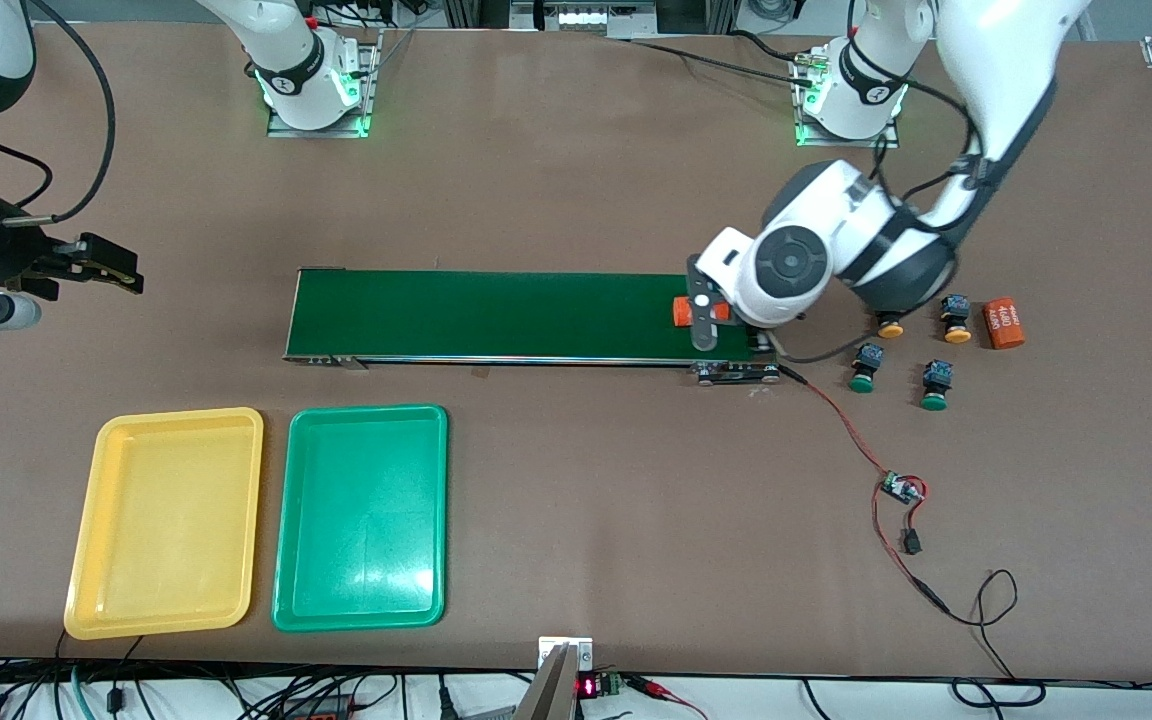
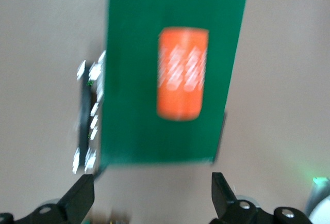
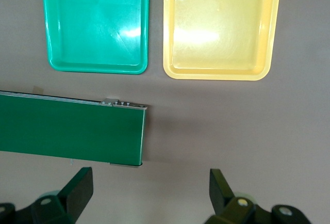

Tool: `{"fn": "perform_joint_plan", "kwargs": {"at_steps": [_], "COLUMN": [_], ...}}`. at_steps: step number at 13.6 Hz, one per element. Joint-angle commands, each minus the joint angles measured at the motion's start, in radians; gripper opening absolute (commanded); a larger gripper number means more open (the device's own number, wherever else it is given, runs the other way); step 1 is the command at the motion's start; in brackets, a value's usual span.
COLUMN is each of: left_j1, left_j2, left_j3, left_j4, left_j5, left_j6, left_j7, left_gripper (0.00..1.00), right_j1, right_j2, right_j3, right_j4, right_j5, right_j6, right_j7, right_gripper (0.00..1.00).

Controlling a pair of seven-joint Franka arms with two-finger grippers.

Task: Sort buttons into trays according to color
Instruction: 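Place the orange cylinder on the conveyor belt and open the left gripper, then grasp a green-capped button with the left gripper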

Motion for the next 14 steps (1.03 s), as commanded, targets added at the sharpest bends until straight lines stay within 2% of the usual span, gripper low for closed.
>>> {"fn": "perform_joint_plan", "kwargs": {"at_steps": [1,6,9,11,14], "left_j1": [0.127,0.326,0.389,0.391,0.464], "left_j2": [-0.028,-0.015,0.023,0.049,0.081], "left_j3": [0.01,0.02,0.044,0.093,0.121], "left_j4": [0.023,0.02,0.021,0.01,-0.081], "left_j5": [0.023,0.025,0.041,0.126,0.138], "left_j6": [-0.044,-0.036,-0.023,0.048,0.225], "left_j7": [-0.105,-0.32,-0.434,-0.436,-0.442], "left_gripper": [1.0,1.0,1.0,1.0,1.0], "right_j1": [-0.012,-0.024,-0.026,-0.026,-0.029], "right_j2": [0.01,0.01,0.01,0.006,0.009], "right_j3": [0.003,0.001,0.001,0.001,0.001], "right_j4": [0.008,0.011,0.012,0.012,0.012], "right_j5": [-0.011,-0.001,-0.003,-0.006,-0.001], "right_j6": [-0.012,-0.003,-0.004,-0.009,-0.006], "right_j7": [-0.012,-0.008,-0.01,-0.012,-0.01], "right_gripper": [1.0,1.0,1.0,1.0,1.0]}}
